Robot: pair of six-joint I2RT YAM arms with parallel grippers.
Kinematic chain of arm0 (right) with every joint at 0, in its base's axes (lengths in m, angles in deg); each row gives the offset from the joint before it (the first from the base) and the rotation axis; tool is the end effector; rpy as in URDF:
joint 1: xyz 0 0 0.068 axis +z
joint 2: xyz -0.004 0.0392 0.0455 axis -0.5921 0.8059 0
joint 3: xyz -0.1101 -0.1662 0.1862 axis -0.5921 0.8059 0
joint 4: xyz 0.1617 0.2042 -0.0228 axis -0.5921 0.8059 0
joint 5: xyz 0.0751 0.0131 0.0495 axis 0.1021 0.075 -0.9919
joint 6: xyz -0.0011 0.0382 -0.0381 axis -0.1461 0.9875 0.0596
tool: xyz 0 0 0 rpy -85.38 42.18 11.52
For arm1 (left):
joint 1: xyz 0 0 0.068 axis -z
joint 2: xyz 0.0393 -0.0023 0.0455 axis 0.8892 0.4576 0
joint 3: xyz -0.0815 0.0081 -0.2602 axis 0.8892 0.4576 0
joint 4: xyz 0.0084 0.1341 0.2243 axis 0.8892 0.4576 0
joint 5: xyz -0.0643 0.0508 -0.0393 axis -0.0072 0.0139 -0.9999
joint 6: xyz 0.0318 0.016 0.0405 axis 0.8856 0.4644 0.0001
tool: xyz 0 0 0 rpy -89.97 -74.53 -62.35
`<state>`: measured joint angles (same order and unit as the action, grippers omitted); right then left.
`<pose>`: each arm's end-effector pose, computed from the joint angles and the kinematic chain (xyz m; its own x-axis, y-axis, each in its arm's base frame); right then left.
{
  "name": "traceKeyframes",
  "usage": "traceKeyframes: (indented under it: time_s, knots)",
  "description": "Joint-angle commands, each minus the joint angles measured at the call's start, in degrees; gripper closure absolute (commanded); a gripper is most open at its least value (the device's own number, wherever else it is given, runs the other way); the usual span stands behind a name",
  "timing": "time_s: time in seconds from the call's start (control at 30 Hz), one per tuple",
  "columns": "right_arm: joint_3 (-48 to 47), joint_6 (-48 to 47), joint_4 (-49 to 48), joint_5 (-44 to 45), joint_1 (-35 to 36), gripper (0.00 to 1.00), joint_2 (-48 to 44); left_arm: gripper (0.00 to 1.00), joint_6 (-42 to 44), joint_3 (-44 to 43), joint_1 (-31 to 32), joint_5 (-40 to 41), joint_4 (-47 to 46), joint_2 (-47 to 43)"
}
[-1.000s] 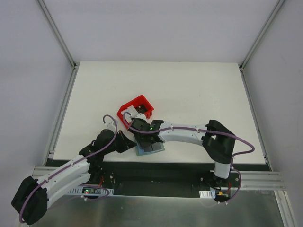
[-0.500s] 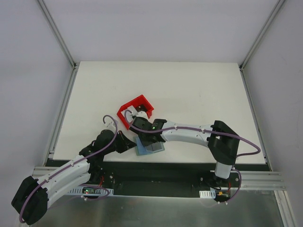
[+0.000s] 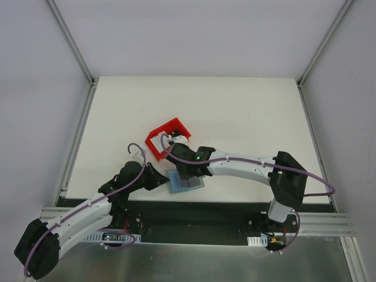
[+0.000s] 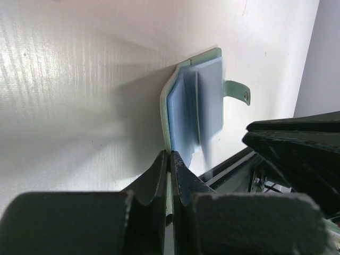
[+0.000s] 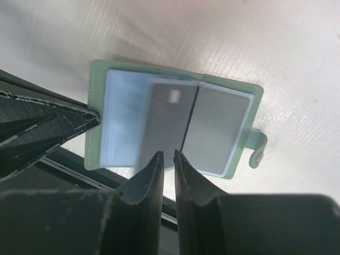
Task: Put the credit cards into the card holder
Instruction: Insert the credit card into the card holder.
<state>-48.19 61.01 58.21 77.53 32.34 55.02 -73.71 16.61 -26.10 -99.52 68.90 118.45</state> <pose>0.1434 0.3409 0.2294 -0.5749 -0.5782 -0.5790 -0.6913 0.7218 -0.0344 0.1178 -0.0954 0.1535 -0.7859 -0.4689 -0.4031 0.0770 0.5726 -0.8162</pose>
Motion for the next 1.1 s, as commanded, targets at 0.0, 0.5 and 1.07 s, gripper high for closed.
traceKeyframes:
  time_s: [0.0, 0.5, 1.07]
  knots:
    - [1.8, 0.7, 0.7, 1.0, -1.0, 0.84, -4.3, 1.00, -0.4, 1.0, -0.2, 0.4, -0.7, -0.6]
    - [-1.4, -0.2, -4.3, -5.9, -1.2, 0.58, 0.9, 1.00, -0.1, 0.4, -0.2, 0.5, -0.5, -0.3]
    - [-6.0, -0.5, -2.6, -6.0, 0.9, 0.46, 8.8, 1.00, -0.1, -0.2, -0.2, -0.7, -0.6, -1.6]
